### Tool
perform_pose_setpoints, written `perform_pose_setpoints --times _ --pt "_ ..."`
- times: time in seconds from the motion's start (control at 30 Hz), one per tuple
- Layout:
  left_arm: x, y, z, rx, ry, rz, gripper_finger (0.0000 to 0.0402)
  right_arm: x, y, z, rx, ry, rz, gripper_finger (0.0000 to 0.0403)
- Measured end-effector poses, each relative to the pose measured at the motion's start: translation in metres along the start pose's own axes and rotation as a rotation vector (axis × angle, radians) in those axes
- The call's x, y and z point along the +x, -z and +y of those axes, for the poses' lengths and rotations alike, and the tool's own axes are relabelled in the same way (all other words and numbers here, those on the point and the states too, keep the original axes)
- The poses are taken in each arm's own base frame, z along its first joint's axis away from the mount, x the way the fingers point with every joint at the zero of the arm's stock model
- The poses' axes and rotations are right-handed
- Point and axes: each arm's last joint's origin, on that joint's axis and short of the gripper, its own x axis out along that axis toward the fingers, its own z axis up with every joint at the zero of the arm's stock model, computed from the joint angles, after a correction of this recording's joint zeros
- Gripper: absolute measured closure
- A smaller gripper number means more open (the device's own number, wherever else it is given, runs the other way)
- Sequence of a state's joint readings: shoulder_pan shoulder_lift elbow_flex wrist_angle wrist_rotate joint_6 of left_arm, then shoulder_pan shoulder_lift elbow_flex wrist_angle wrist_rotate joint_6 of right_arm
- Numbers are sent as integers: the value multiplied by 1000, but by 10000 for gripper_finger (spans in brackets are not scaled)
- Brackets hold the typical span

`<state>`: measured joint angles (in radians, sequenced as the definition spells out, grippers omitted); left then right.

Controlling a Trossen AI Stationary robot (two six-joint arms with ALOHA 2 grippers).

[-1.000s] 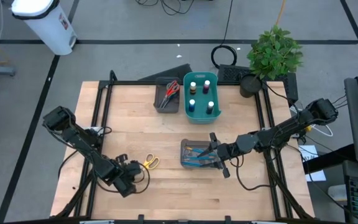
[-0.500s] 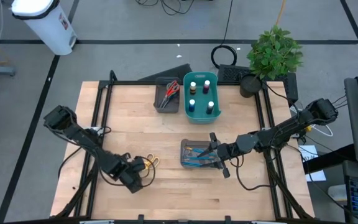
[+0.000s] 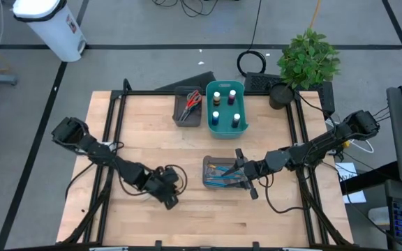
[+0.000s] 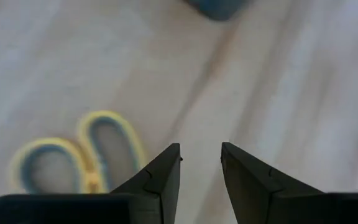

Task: Pick & Place Paint Supplies
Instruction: Put the yellow scissors into the top black bin

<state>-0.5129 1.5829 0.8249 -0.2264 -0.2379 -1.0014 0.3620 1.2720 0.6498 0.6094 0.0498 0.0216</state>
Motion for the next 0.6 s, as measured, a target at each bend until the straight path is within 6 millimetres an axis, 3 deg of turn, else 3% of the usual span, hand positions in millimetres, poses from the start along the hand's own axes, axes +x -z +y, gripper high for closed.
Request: perform_pose_setpoints --times 0.27,0.43,0.6 --pt "2 -6 11 -45 -85 -3 263 0 0 0 0 0 0 234" --pt "6 -3 12 -39 -99 11 219 0 0 0 0 0 0 237" --pt "25 6 15 -2 -122 82 175 0 0 0 0 0 0 238"
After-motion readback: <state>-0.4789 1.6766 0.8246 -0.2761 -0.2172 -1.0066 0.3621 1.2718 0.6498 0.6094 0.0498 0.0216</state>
